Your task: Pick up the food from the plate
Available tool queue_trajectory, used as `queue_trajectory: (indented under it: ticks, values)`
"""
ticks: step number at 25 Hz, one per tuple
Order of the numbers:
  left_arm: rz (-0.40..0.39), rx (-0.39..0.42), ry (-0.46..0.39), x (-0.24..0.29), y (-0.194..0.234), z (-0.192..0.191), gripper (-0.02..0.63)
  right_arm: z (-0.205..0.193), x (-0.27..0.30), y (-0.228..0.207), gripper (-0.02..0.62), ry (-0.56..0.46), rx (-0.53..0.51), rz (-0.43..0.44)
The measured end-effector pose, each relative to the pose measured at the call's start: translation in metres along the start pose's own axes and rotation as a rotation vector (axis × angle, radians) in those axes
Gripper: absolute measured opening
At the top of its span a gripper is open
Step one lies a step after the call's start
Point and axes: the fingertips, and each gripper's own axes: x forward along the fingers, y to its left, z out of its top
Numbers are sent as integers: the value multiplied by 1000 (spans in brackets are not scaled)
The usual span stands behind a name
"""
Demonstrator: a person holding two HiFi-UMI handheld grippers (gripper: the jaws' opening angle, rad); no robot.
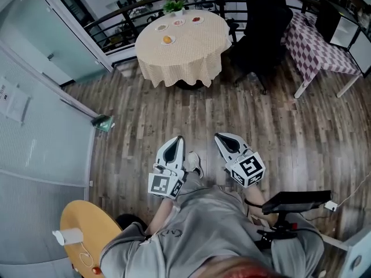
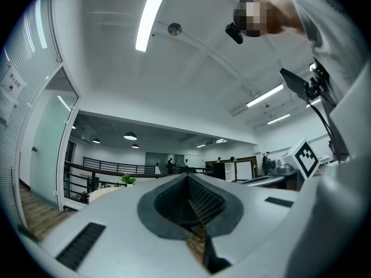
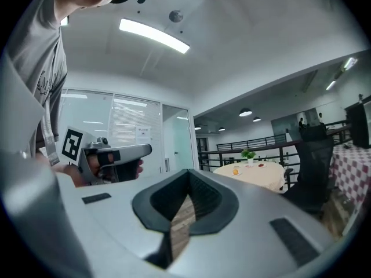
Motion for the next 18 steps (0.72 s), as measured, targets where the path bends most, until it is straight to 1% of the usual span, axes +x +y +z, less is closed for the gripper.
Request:
queue_trajectory:
  ticks: [3,6,11,15,18]
  values:
    - [-2,0,3,14,10,-9,5,-8,11,-16,15,16,1,-24]
    - [0,-10,14,26,24,-17,5,-7,27,-31,15,9,4,-59]
    - [-7,-30,7,53,55,-25,5,8,58,-60,15,-24,-13,-163]
    - [-11,-24,-8,85,86,-25,5,16,90,-90,15,-19,-15,-249]
    - [-22,-33,-11,107,108,-25,5,19,118,-107,15,-3,6,-273]
